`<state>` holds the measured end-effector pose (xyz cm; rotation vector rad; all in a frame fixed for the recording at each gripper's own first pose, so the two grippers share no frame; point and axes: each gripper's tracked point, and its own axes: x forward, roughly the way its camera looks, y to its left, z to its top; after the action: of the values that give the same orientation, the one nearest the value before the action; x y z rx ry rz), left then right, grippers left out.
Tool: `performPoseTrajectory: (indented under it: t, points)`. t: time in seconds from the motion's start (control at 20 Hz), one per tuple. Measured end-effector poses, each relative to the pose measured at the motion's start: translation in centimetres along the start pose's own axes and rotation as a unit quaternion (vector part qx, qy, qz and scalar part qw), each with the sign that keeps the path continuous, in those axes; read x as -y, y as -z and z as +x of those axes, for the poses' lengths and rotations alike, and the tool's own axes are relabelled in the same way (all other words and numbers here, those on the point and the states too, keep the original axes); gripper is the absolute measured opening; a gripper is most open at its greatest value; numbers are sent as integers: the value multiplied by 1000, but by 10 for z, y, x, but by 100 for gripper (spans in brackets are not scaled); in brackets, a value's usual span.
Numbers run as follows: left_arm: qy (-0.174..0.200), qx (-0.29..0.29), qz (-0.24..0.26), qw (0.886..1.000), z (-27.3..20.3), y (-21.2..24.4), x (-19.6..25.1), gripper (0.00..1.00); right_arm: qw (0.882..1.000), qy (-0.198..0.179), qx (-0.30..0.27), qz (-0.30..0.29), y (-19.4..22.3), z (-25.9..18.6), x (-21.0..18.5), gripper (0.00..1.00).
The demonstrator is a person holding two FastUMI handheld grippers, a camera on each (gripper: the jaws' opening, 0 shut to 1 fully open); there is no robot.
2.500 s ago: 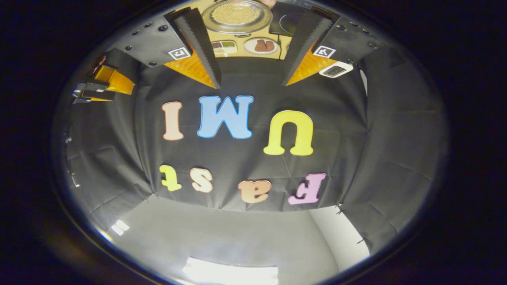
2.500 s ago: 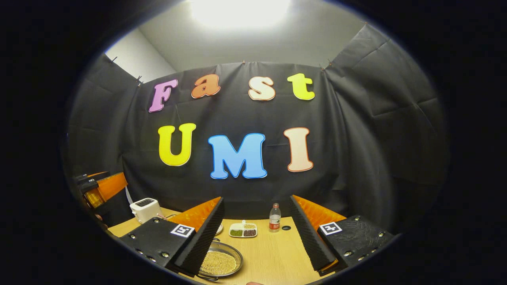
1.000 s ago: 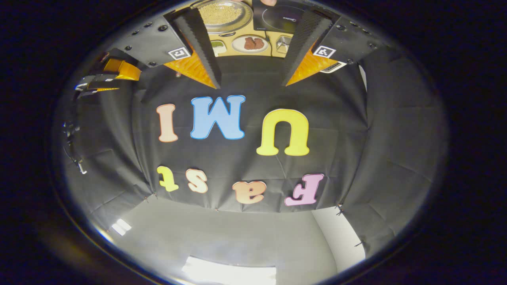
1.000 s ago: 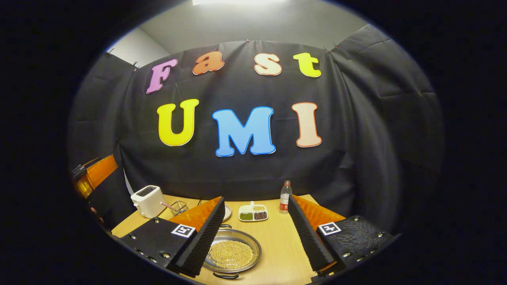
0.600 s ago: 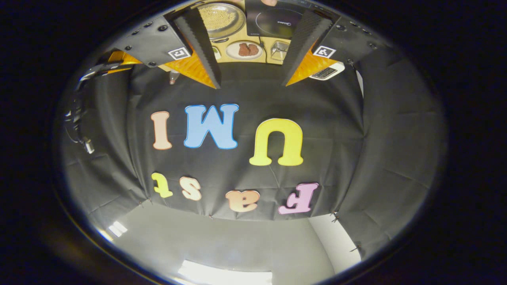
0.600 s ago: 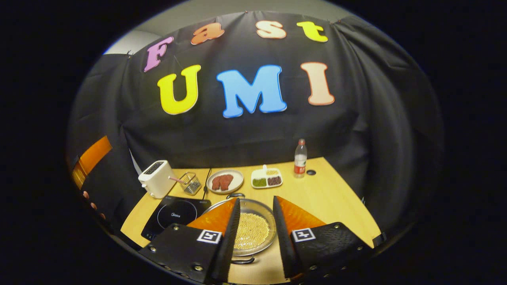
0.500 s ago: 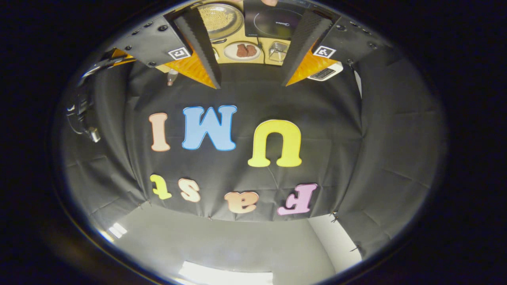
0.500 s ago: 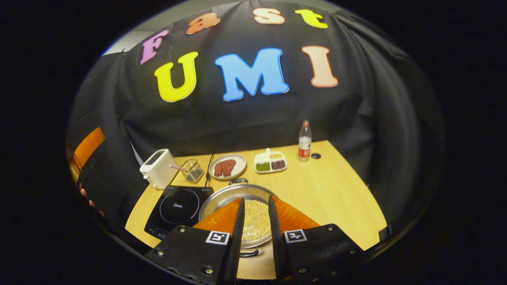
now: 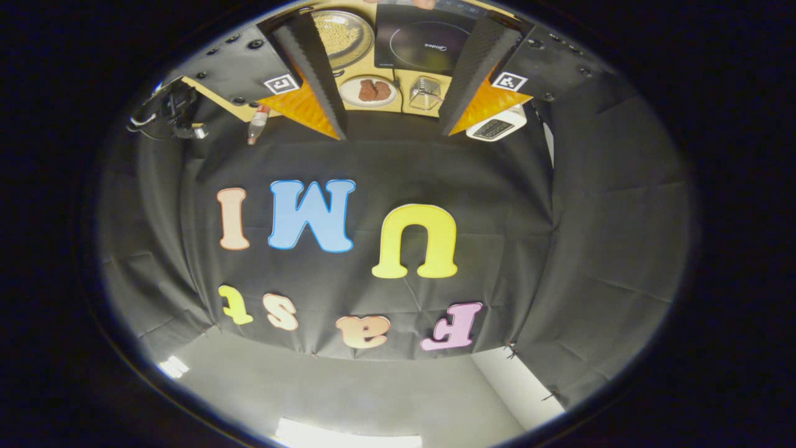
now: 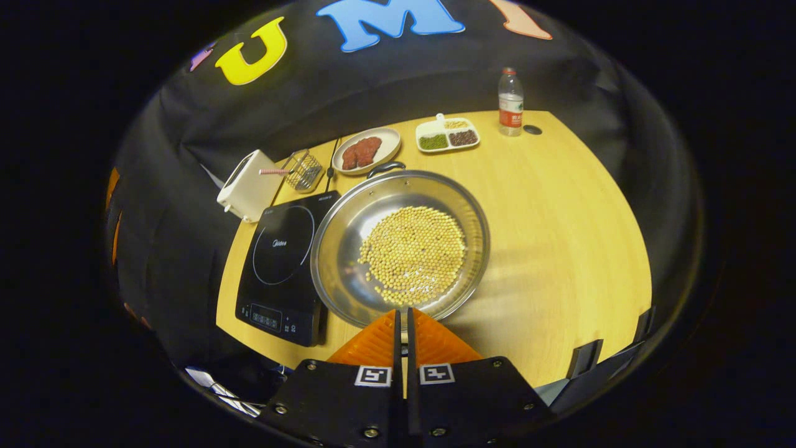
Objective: First push the handle of the pot to place it horizontally, then grasp the pot with both hands and set it on the induction cooktop.
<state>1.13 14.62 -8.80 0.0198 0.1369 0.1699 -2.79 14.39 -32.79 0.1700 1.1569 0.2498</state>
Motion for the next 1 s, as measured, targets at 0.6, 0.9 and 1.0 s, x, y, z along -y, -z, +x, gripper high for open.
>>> performPoseTrajectory:
  t: [0.6,0.9,1.0]
  points:
    - [-28,-23,1,999,-9,12,-21,94,990,-72,-125,8,65,68,-59,3]
    - [-42,-37,-5,998,-10,25,-25,95,986,-86,-119,81,67,86,-53,1]
    - [-42,-39,-5,998,-10,25,-24,96,986,-84,-118,88,66,89,-48,1]
